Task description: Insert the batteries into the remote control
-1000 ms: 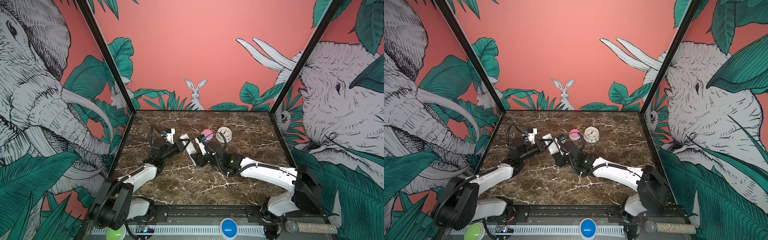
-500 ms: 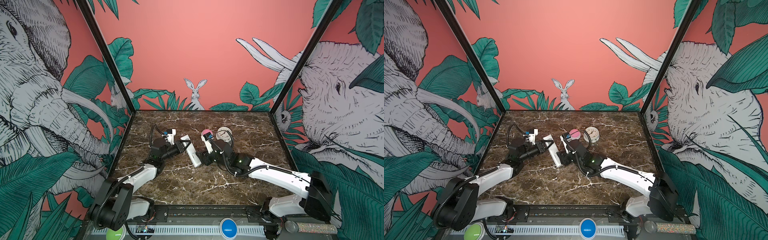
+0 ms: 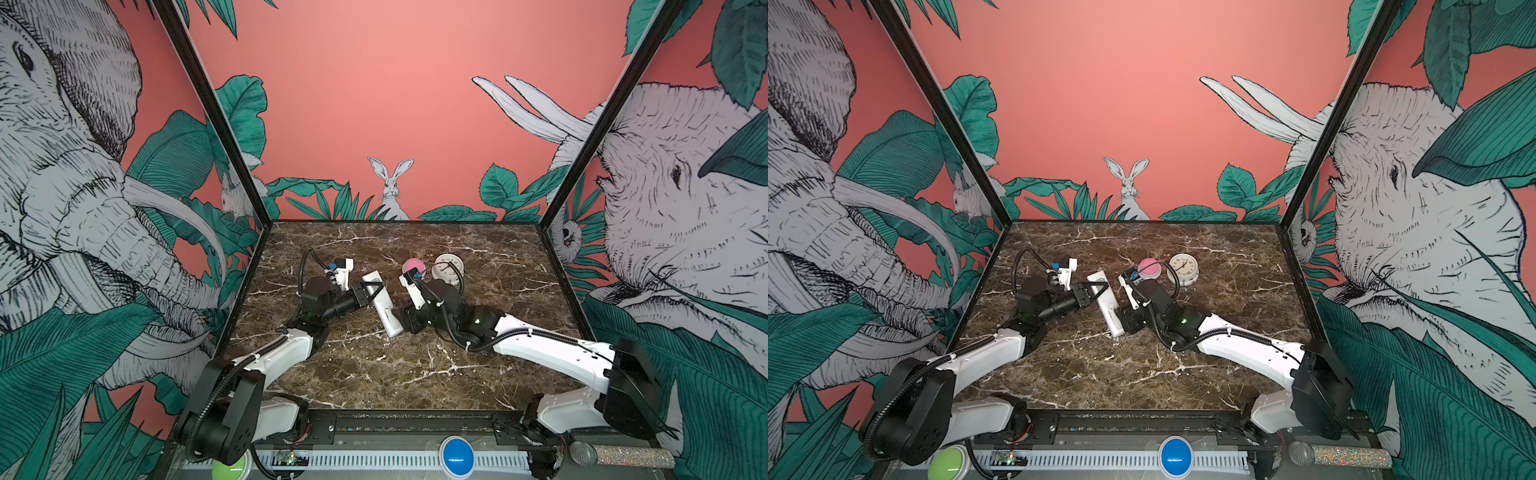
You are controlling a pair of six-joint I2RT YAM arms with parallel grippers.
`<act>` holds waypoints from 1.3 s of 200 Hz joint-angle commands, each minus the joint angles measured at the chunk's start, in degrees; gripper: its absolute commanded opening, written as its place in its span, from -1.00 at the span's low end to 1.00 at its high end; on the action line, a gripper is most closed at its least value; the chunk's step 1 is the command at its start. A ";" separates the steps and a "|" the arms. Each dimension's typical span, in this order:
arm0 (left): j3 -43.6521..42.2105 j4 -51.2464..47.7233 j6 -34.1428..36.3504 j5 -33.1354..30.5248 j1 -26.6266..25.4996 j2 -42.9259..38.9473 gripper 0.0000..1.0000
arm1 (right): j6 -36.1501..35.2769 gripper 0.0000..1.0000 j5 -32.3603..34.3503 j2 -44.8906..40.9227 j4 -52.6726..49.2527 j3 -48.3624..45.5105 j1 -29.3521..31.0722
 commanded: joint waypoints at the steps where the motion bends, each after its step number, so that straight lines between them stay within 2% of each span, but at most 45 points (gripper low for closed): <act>1: -0.18 2.28 0.31 0.96 0.18 -1.92 -1.00 | -0.51 0.18 0.15 0.77 1.23 -0.59 -0.09; 260: -0.02 2.88 0.06 1.25 0.16 -1.82 -1.00 | 0.63 0.15 -0.75 6.62 1.26 1.08 -0.46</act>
